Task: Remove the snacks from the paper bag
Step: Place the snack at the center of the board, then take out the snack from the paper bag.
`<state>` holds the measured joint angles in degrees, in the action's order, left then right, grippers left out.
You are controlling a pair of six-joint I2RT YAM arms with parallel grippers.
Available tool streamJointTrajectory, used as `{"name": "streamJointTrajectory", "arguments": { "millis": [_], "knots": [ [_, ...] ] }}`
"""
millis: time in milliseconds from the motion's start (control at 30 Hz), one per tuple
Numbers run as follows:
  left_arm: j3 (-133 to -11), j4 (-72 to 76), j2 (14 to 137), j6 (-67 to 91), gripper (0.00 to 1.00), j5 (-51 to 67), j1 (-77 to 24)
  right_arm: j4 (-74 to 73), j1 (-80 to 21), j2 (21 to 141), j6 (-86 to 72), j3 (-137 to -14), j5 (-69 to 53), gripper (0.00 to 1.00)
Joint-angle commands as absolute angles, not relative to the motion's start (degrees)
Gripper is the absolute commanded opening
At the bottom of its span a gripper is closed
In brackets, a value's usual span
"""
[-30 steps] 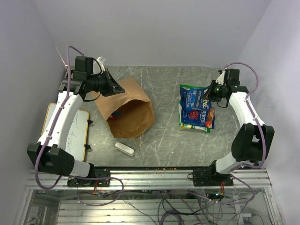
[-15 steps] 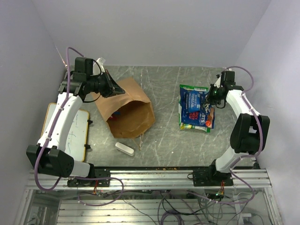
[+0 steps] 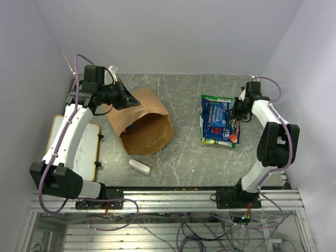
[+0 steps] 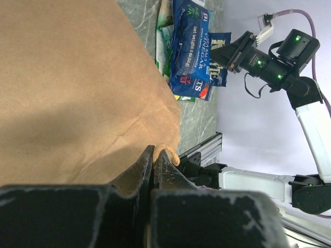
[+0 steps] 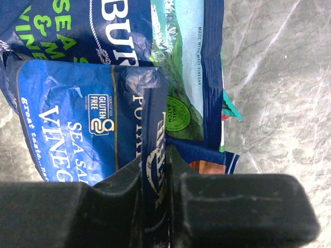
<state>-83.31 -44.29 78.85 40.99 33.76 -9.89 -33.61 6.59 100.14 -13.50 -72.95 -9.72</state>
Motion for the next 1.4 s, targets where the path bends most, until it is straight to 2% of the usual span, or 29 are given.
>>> {"name": "streamJointTrajectory", "arguments": {
  "millis": [0,200,333,467,667,833,1100,1167,1367],
  "knots": [
    [-82.36,-42.96,76.70,41.37,0.07,34.92,-9.30,-33.35,6.94,99.17,-12.73,-73.89,-8.63,0.17],
    [-82.73,-44.62,75.67,40.61,0.07,34.20,-9.25,-36.80,6.94,97.05,-12.18,-75.99,-5.29,0.40],
    [-82.90,-45.26,74.92,40.32,0.07,33.59,-9.23,-38.93,6.94,94.53,-11.99,-77.53,-3.65,0.58],
    [-83.08,-45.35,74.88,40.33,0.07,33.65,-9.23,-39.54,6.77,91.48,-11.56,-77.46,-2.82,0.69],
    [-84.53,-46.00,75.36,39.86,0.07,33.52,-9.23,-39.18,4.90,87.65,-10.70,-74.79,-1.58,0.70],
    [-84.19,-46.16,74.92,40.11,0.07,33.84,-9.23,-42.94,-0.99,85.06,-7.92,-78.76,11.16,0.74],
    [-83.00,-46.23,73.21,40.61,0.07,33.73,-9.23,-39.70,-11.83,81.70,-2.87,-80.17,13.68,0.75],
    [-82.61,-46.37,72.77,40.78,0.07,33.50,-9.23,-37.12,-14.68,81.19,-1.76,-78.07,11.46,0.75],
    [-81.65,-46.64,71.36,41.33,0.07,33.04,-9.23,-27.72,-20.50,79.28,-7.86,-71.73,-9.21,0.75]
  ]
}}
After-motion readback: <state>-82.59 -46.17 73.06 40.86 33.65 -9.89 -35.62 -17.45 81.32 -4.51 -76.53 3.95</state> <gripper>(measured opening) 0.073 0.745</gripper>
